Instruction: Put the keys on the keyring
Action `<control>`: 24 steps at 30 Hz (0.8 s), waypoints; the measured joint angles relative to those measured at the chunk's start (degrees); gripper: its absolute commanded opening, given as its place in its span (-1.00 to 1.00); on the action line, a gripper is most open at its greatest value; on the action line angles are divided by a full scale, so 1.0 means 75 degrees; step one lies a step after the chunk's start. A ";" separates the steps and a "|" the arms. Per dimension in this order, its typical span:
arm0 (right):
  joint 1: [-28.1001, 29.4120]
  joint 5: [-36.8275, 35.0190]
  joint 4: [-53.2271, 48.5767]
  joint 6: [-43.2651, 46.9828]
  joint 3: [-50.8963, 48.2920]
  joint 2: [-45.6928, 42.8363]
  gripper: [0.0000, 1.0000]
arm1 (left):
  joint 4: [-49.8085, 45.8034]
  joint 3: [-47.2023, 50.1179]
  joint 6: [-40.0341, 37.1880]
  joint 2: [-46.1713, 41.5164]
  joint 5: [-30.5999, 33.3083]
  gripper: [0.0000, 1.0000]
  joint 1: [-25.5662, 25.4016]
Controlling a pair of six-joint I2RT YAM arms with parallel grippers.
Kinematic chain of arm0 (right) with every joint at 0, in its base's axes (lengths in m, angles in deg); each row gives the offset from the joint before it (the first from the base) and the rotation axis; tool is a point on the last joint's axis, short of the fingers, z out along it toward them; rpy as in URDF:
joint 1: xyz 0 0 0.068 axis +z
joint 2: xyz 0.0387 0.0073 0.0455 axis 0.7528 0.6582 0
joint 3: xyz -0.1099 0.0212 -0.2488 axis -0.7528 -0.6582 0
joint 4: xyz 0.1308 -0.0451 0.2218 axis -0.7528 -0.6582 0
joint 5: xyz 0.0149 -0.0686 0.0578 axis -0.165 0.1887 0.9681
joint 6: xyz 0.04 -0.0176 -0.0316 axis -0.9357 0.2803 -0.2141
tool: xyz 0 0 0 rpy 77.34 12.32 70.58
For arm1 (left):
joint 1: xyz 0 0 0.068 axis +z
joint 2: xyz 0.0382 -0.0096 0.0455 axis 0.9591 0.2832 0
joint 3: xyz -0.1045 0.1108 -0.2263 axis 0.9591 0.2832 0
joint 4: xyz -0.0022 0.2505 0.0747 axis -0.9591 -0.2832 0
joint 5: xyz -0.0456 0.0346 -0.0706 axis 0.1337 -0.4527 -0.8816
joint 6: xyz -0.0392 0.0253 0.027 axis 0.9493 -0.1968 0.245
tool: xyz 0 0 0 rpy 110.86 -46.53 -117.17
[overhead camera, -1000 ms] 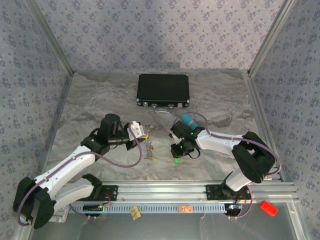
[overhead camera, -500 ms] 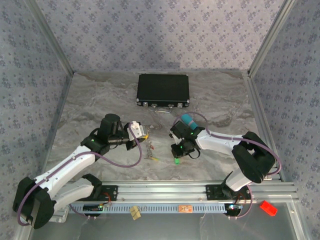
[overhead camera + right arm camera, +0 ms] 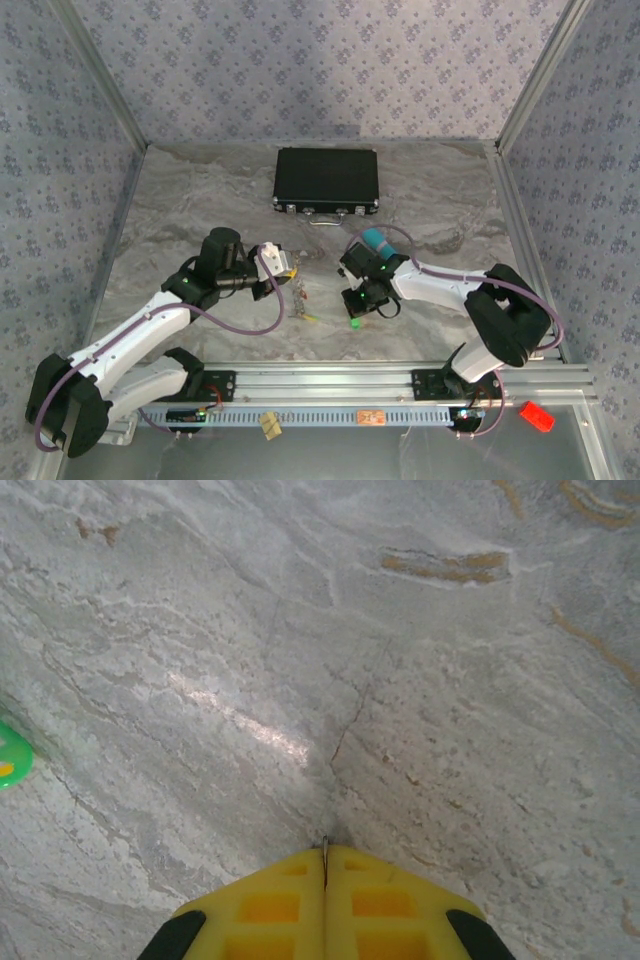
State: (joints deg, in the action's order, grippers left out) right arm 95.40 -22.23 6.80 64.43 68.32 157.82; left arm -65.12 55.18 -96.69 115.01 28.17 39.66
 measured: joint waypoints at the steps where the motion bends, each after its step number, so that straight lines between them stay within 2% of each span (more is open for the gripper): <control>1: 0.0020 -0.0050 -0.0035 0.0082 0.0000 -0.0093 -1.00 | 0.0000 0.0000 0.0020 0.0000 0.0000 -1.00 0.0000; 11: -0.0015 0.0175 -0.0044 0.1507 0.0149 -0.1749 -1.00 | 0.0312 0.0137 0.0286 -0.0096 -0.0009 -1.00 0.0000; 18: -0.0038 0.1416 0.0501 0.2678 0.0137 -0.2868 -1.00 | 0.0965 0.0446 0.0554 -0.0122 0.0000 -1.00 -0.0105; 24: 0.0160 0.2422 0.0857 0.3063 0.0204 -0.2632 -1.00 | 0.1271 0.0525 0.0629 -0.0105 -0.0006 -1.00 -0.0297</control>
State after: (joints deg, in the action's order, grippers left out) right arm 96.61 -4.06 13.23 87.40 69.85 138.08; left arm -55.59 59.11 -91.97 114.22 28.12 37.43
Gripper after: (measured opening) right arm 0.052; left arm 0.044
